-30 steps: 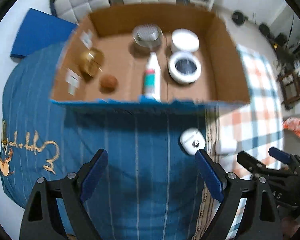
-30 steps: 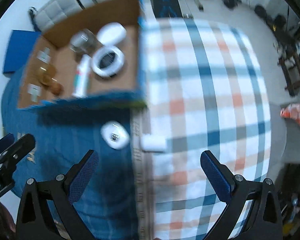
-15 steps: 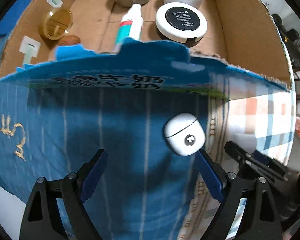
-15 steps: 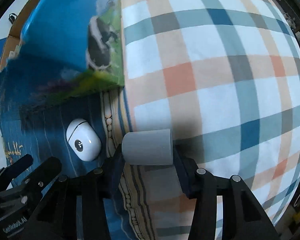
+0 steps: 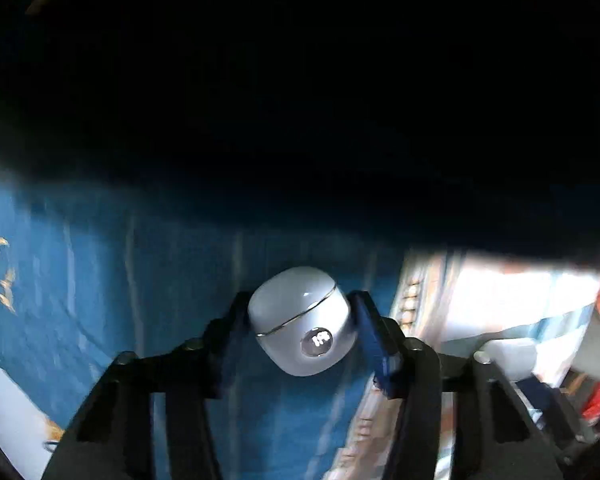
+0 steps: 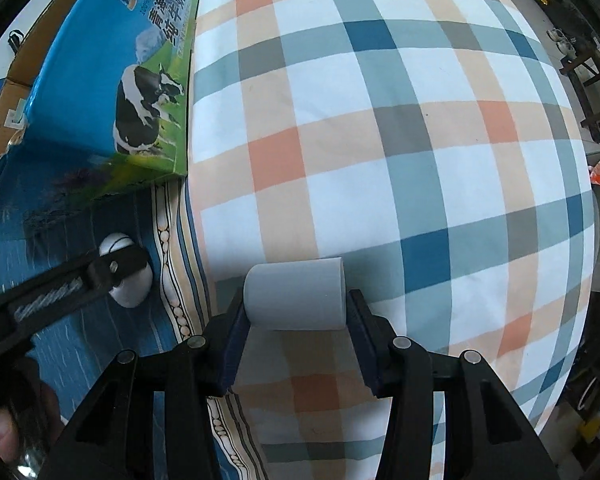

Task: Organize rigid objects
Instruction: 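Grasp the white earbud case with the left tool while the right tool grasps the white roll, then carry the earbud case and white roll into the box with both tools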

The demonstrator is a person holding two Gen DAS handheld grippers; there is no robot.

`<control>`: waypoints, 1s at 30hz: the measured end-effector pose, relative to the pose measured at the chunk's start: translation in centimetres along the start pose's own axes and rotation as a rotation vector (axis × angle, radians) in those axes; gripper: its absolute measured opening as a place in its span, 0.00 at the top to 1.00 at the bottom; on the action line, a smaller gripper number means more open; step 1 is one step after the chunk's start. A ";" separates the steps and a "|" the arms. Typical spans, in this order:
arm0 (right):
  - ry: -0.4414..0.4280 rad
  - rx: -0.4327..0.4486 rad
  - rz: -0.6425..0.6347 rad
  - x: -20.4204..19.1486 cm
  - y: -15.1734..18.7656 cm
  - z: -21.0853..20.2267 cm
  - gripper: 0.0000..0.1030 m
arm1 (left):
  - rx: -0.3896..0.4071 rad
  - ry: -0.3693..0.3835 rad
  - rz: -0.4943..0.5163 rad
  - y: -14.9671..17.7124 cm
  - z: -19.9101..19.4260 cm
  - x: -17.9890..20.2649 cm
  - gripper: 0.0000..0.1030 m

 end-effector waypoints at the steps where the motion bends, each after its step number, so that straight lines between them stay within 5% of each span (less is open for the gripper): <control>1: 0.002 -0.002 -0.002 0.0 0.2 0.0 0.51 | 0.009 -0.008 0.018 0.3 0.0 0.1 0.52; 8: 0.000 -0.019 -0.045 -1.4 2.8 0.7 0.51 | 0.017 -0.093 0.107 4.4 0.1 -1.3 0.52; 17: -0.020 -0.062 -0.104 -3.6 7.0 2.2 0.51 | -0.008 -0.056 0.067 8.9 0.5 -5.8 0.52; 23: -0.021 -0.066 -0.116 -5.2 8.0 2.7 0.51 | -0.080 0.003 -0.001 5.7 2.2 -10.1 0.44; 30: -0.024 -0.062 -0.117 -6.3 8.0 2.7 0.51 | -0.138 0.016 -0.055 4.6 3.5 -10.3 0.39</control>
Point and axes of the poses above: each gripper's, at about its wrist camera, not at the fingertips, and z roughly the way its jaws point, x to its right, y to its underside, the point moved 1 cm from there along z, roughly the way its jaws point, and after that the axes turned 1 degree about -y, right-handed, at the moved point
